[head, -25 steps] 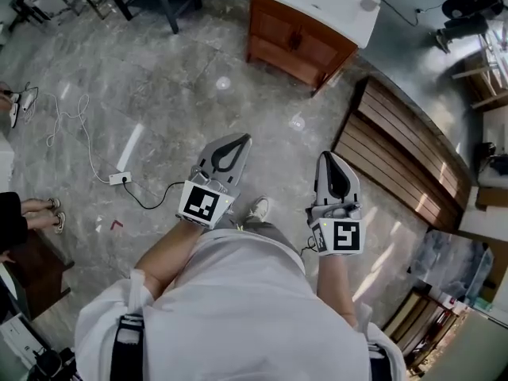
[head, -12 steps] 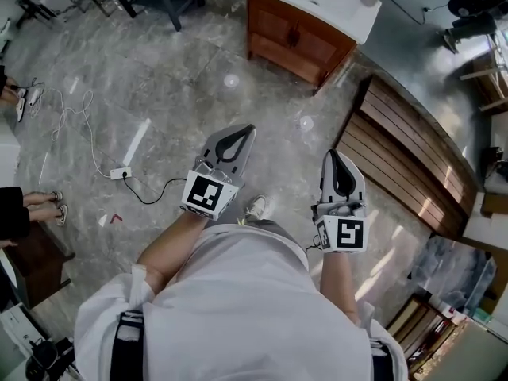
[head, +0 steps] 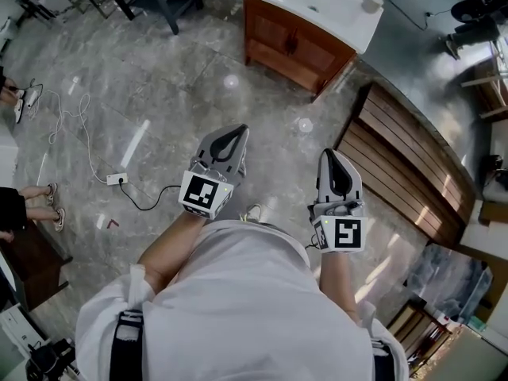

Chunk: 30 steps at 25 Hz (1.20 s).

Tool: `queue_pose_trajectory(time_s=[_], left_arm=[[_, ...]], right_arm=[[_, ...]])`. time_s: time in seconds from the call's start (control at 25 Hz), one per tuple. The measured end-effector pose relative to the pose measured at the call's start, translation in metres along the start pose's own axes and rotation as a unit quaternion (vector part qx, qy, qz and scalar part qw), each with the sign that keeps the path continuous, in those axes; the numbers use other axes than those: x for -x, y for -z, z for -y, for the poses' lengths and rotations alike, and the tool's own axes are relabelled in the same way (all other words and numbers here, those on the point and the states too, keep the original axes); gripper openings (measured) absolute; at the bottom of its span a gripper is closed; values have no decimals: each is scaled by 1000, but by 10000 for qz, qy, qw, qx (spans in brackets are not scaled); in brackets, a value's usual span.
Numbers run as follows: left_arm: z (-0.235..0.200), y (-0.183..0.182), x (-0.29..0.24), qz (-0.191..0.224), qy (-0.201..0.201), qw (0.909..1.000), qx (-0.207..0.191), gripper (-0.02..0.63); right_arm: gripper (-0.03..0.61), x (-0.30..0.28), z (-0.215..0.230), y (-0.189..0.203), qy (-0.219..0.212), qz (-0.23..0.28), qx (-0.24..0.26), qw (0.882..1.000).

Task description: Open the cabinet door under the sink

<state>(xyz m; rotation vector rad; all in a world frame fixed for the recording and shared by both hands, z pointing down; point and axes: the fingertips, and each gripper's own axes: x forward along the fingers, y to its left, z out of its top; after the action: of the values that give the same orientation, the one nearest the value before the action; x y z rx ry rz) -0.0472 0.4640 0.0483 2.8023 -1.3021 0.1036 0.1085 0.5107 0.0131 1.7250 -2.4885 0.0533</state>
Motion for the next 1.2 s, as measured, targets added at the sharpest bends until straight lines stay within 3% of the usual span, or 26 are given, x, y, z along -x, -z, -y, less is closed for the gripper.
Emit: queue_pose_trajectory(time_s=[0.16, 0.36, 0.52, 0.72, 1.0, 1.2], left_arm=[[-36, 13, -52, -96, 153, 9998, 40, 14], [-118, 15, -129, -126, 122, 9998, 76, 14], [-187, 5, -191, -61, 208, 9997, 76, 14], [-244, -5, -244, -30, 482, 9987, 166, 14], [-266, -4, -304, -67, 854, 9961, 189, 14], [-266, -8, -334, -49, 889, 9959, 133, 14]], right_arm=[[32, -55, 24, 5, 135, -124, 9, 9998], [32, -153, 57, 4, 240, -355, 74, 9991], [32, -238, 76, -11, 282, -444, 158, 9985], [32, -318, 86, -33, 473, -428, 168, 9978], [32, -359, 114, -37, 789, -549, 144, 9953], [32, -372, 137, -36, 840, -544, 119, 9949]])
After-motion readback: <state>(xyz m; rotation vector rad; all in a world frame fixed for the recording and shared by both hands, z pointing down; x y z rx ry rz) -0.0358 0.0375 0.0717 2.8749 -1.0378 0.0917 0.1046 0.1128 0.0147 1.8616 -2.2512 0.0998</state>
